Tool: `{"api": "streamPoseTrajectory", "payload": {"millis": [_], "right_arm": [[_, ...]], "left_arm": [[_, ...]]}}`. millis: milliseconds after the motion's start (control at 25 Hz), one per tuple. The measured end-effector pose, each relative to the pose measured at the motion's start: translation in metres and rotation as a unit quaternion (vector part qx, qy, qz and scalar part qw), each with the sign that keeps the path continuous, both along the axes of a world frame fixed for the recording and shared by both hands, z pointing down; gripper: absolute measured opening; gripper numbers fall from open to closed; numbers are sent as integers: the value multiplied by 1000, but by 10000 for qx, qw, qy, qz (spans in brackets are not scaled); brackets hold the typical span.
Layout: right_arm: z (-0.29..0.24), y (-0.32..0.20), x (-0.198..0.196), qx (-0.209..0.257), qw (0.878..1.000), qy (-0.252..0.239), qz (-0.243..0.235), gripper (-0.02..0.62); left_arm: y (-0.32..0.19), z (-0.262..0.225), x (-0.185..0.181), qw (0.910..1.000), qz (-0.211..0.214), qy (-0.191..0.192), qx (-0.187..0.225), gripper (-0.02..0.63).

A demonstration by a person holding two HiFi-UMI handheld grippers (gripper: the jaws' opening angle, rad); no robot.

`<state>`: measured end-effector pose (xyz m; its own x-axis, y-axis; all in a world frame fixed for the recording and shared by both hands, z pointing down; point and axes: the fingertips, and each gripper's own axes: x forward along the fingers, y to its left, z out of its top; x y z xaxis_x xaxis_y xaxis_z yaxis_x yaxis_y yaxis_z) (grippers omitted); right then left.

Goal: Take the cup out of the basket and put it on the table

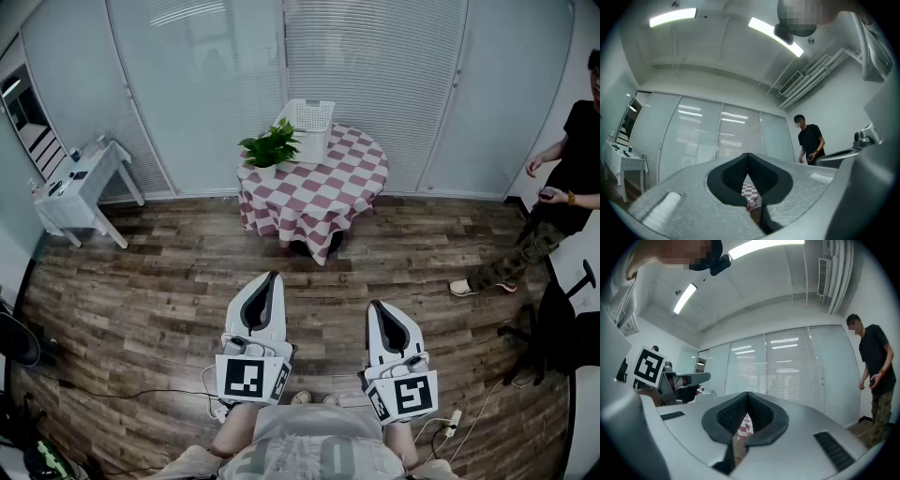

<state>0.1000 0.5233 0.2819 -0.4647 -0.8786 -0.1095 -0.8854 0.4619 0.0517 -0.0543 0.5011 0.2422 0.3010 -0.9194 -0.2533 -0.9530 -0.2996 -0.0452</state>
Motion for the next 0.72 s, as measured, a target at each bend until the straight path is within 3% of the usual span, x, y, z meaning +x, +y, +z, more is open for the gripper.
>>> {"api": "streamPoseTrajectory", "payload": {"millis": [480, 720], "right_arm": [[1, -17, 28, 2, 9994, -340, 73, 8], [12, -29, 48, -117, 9999, -111, 46, 8]], "left_arm": [[-8, 0, 8, 9998, -163, -111, -27, 3], [-15, 6, 20, 9994, -317, -82, -118, 3]]}}
